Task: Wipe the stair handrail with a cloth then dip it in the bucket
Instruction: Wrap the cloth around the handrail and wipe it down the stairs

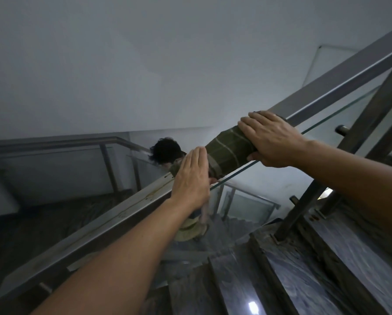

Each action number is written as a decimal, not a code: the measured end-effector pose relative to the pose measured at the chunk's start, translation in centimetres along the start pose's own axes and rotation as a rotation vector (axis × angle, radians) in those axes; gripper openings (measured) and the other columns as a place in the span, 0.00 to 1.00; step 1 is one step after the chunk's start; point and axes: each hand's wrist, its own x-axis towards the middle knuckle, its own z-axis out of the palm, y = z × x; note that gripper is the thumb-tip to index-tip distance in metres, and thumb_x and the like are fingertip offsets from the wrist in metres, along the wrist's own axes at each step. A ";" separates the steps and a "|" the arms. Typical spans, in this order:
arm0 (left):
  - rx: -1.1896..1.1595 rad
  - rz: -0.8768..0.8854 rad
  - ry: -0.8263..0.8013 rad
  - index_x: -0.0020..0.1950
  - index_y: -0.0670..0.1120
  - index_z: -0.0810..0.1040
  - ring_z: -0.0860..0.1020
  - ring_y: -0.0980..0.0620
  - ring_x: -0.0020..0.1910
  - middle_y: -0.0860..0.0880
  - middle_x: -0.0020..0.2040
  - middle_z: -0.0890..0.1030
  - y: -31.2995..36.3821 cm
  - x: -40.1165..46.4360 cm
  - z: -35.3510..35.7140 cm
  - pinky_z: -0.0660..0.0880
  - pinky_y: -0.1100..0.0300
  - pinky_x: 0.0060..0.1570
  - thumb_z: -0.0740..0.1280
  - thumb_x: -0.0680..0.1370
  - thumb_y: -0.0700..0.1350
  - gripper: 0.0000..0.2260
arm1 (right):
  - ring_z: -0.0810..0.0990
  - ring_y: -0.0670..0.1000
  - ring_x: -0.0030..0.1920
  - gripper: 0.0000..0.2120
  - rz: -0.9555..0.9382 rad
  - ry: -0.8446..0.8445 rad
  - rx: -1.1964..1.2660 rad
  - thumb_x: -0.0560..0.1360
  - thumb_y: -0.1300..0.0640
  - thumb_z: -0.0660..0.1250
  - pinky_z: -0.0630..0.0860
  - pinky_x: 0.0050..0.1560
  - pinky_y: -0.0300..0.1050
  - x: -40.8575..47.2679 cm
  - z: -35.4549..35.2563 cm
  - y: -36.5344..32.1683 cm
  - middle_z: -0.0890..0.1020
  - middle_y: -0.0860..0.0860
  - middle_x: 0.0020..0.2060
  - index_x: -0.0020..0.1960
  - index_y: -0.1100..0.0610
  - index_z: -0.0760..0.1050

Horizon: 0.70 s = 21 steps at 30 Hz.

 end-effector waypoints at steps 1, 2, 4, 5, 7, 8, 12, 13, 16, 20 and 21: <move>-0.003 -0.008 -0.010 0.78 0.42 0.47 0.51 0.46 0.78 0.42 0.79 0.53 -0.4 -0.2 0.0 0.44 0.55 0.74 0.68 0.76 0.48 0.39 | 0.66 0.60 0.71 0.40 -0.001 0.000 0.002 0.68 0.40 0.70 0.57 0.74 0.57 0.0 0.1 -0.4 0.70 0.58 0.70 0.72 0.58 0.60; -0.005 -0.014 -0.014 0.78 0.42 0.46 0.50 0.46 0.78 0.42 0.79 0.53 -0.7 -0.4 0.1 0.44 0.54 0.75 0.69 0.76 0.48 0.39 | 0.66 0.60 0.71 0.40 0.000 0.001 0.006 0.68 0.40 0.70 0.57 0.74 0.57 0.1 0.1 -0.7 0.70 0.58 0.70 0.72 0.58 0.60; -0.003 -0.025 -0.020 0.78 0.42 0.47 0.50 0.46 0.78 0.42 0.79 0.53 -1.5 -1.0 0.1 0.46 0.53 0.76 0.69 0.76 0.48 0.40 | 0.66 0.60 0.71 0.40 -0.003 0.007 0.011 0.68 0.40 0.69 0.57 0.74 0.58 0.2 0.4 -1.7 0.70 0.58 0.69 0.72 0.58 0.61; -0.003 -0.035 -0.022 0.78 0.42 0.47 0.50 0.46 0.78 0.42 0.79 0.53 -1.8 -1.3 0.1 0.46 0.53 0.76 0.69 0.76 0.47 0.40 | 0.66 0.60 0.71 0.40 -0.006 0.010 0.016 0.68 0.40 0.69 0.57 0.74 0.58 0.4 0.5 -2.2 0.70 0.58 0.69 0.72 0.58 0.60; -0.010 -0.058 -0.003 0.77 0.42 0.49 0.52 0.46 0.78 0.43 0.78 0.55 -2.6 -2.2 0.0 0.46 0.54 0.75 0.70 0.75 0.46 0.39 | 0.66 0.61 0.71 0.39 -0.013 0.021 0.021 0.68 0.41 0.70 0.58 0.73 0.59 0.7 0.7 -3.5 0.70 0.58 0.69 0.71 0.58 0.61; -0.011 -0.069 0.007 0.77 0.42 0.50 0.54 0.46 0.77 0.43 0.78 0.57 -3.0 -2.7 -0.1 0.48 0.53 0.75 0.71 0.74 0.46 0.39 | 0.67 0.61 0.70 0.39 -0.016 0.021 0.022 0.68 0.41 0.70 0.59 0.73 0.59 0.9 0.7 -4.3 0.71 0.58 0.69 0.71 0.58 0.61; -0.025 -0.096 0.005 0.77 0.42 0.52 0.56 0.46 0.77 0.43 0.77 0.59 -5.3 -4.6 -0.3 0.49 0.53 0.75 0.71 0.73 0.46 0.39 | 0.68 0.61 0.69 0.39 -0.026 0.030 0.036 0.68 0.41 0.70 0.59 0.73 0.59 1.7 1.1 -7.3 0.72 0.59 0.68 0.71 0.58 0.62; -0.023 -0.103 0.001 0.77 0.42 0.52 0.55 0.46 0.77 0.43 0.77 0.58 -6.0 -5.1 -0.2 0.48 0.55 0.74 0.72 0.73 0.47 0.39 | 0.68 0.61 0.69 0.39 -0.031 0.034 0.042 0.68 0.41 0.70 0.59 0.73 0.59 1.9 1.2 -8.0 0.72 0.59 0.68 0.70 0.58 0.62; -0.010 -0.116 0.010 0.77 0.43 0.51 0.55 0.46 0.77 0.43 0.78 0.58 -8.1 -6.5 0.2 0.47 0.56 0.72 0.72 0.73 0.48 0.40 | 0.68 0.60 0.69 0.38 -0.046 0.049 0.048 0.68 0.41 0.70 0.59 0.73 0.59 2.5 1.6 -10.2 0.72 0.58 0.68 0.70 0.58 0.61; 0.003 -0.106 0.041 0.76 0.43 0.54 0.59 0.47 0.76 0.44 0.75 0.62 -10.6 -8.1 0.7 0.56 0.52 0.75 0.74 0.71 0.48 0.40 | 0.68 0.60 0.69 0.38 -0.054 0.059 0.032 0.68 0.41 0.69 0.59 0.73 0.58 3.1 1.9 -13.0 0.72 0.58 0.68 0.71 0.58 0.61; 0.001 -0.103 0.047 0.75 0.43 0.55 0.61 0.47 0.75 0.44 0.75 0.63 -11.2 -8.5 0.7 0.58 0.51 0.75 0.74 0.71 0.48 0.40 | 0.68 0.60 0.69 0.38 -0.055 0.063 0.027 0.69 0.41 0.69 0.59 0.73 0.58 3.2 1.9 -13.8 0.72 0.58 0.68 0.71 0.58 0.61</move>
